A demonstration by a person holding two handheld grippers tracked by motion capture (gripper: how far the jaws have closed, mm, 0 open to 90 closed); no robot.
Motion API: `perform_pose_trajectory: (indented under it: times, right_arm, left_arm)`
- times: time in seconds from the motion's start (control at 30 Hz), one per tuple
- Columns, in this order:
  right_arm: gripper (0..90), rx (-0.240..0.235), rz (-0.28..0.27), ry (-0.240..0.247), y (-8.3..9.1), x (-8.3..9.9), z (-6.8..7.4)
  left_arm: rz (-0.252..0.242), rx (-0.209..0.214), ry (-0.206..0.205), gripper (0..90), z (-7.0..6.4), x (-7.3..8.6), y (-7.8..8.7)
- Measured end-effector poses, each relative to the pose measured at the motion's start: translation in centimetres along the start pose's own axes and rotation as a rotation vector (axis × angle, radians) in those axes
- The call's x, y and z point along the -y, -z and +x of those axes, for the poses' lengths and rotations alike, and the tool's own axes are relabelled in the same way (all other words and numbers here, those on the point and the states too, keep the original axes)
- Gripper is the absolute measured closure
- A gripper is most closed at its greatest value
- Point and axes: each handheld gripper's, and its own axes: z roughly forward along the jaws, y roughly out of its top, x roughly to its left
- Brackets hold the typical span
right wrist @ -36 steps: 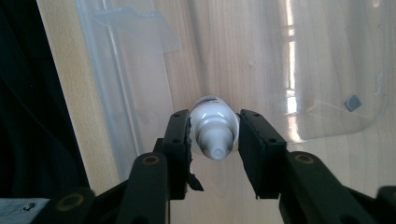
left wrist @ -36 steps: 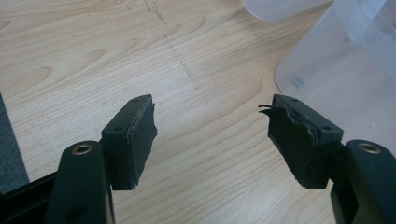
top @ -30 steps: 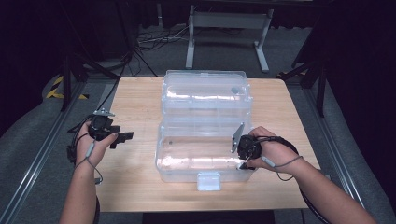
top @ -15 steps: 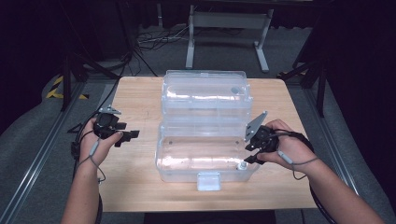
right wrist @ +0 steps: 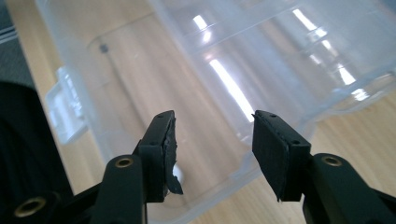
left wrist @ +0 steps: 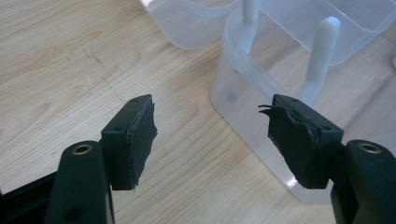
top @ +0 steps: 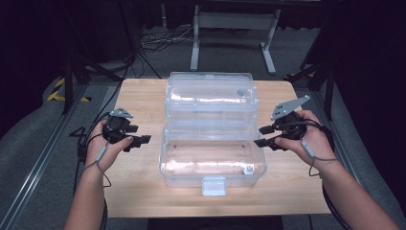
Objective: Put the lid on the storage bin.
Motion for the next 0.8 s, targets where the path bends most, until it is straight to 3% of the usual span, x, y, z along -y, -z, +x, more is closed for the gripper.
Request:
perform_pose_trajectory:
  times: [0.33,0.8]
  right_arm:
    - [47.8,0.081,-0.098,-0.113,1.4,-0.7,-2.2]
    - [44.7,0.164,-0.134,-0.211,1.3,-1.6,-5.3]
  left_arm:
    - [-0.02,0.047,-0.031,32.9,-1.1,-0.3,0.5]
    - [-0.01,0.087,-0.055,33.2,-1.6,-0.4,-0.3]
